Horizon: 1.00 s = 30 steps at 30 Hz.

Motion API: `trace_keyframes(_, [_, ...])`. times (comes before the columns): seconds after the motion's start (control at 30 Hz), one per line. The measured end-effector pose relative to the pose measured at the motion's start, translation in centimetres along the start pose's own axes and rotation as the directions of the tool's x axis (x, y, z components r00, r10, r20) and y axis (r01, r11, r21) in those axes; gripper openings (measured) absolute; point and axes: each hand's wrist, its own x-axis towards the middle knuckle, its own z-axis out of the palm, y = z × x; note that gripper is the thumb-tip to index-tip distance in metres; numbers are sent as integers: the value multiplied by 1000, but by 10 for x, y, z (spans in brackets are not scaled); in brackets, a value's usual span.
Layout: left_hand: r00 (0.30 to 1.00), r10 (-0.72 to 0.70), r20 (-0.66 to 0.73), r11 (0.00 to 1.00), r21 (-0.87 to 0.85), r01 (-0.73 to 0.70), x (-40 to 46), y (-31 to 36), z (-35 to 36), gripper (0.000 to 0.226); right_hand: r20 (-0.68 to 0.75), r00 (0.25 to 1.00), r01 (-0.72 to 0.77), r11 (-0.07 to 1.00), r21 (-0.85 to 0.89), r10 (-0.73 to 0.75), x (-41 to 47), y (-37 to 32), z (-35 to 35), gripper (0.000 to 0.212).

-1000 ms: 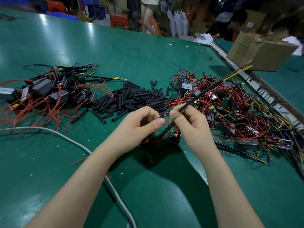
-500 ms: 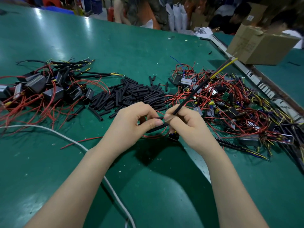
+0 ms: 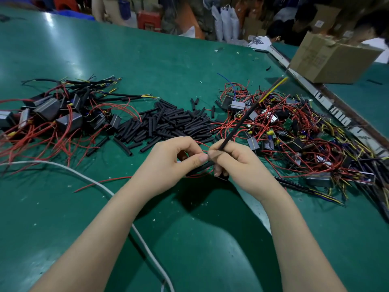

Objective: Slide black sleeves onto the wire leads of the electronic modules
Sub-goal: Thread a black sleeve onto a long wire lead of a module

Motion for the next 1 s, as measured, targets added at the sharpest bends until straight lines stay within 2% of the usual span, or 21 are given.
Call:
trace_keyframes(0.17, [999, -35, -21, 995, -96, 33, 1, -2, -2, 15, -78, 997, -6, 999, 41, 9, 2, -1, 0, 23])
trace_keyframes(0.27, [998, -43, -36, 997, -69, 41, 1, -3, -2, 16, -90, 995, 43, 998, 46, -39, 0, -2, -2, 19])
trace_keyframes(0.43, [999, -22, -36, 1000, -19, 22, 0, -1, -3, 12, -167, 967, 175, 977, -121, -194, 0, -1, 4, 15])
trace_keyframes(0.53, [999, 14, -29, 995, 100, -11, -2, -1, 2, 7, -173, 941, 230, 924, -306, -291, 0, 0, 6, 12])
trace_keyframes(0.6, [996, 11, -94, 987, 158, 4, -2, -2, 6, 6, -171, 947, 214, 933, -288, -270, 0, 1, 6, 13])
trace_keyframes(0.7, [979, -9, -202, 989, 141, 38, -2, -2, 8, 7, -160, 962, 181, 953, -243, -223, 0, 3, 7, 9])
trace_keyframes(0.9, [993, 57, -99, 983, 177, -39, -2, 0, 7, 6, -160, 965, 181, 967, -178, -210, 1, 4, 4, 10])
trace_keyframes(1.0, [989, 23, -143, 988, 152, -1, -1, 1, 11, 7, -117, 976, 161, 971, -177, -183, 1, 3, 1, 13])
